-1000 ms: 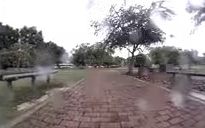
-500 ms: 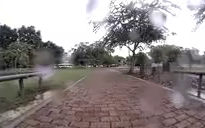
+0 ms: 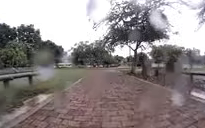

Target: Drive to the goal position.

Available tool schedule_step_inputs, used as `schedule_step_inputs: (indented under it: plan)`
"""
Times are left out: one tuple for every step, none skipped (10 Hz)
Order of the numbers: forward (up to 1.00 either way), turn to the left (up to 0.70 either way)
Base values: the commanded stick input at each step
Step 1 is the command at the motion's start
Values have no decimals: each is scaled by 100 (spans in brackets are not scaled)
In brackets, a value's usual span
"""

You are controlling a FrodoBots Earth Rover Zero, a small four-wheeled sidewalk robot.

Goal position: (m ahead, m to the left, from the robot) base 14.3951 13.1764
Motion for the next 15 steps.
schedule_step_inputs:
  plan:
    - [70,0]
    - [70,0]
    - [70,0]
    - [70,0]
    - [70,0]
    - [70,0]
    - [70,0]
    - [70,0]
    - [70,0]
    - [70,0]
    - [70,0]
    - [70,0]
    - [70,0]
    - [70,0]
    - [70,0]
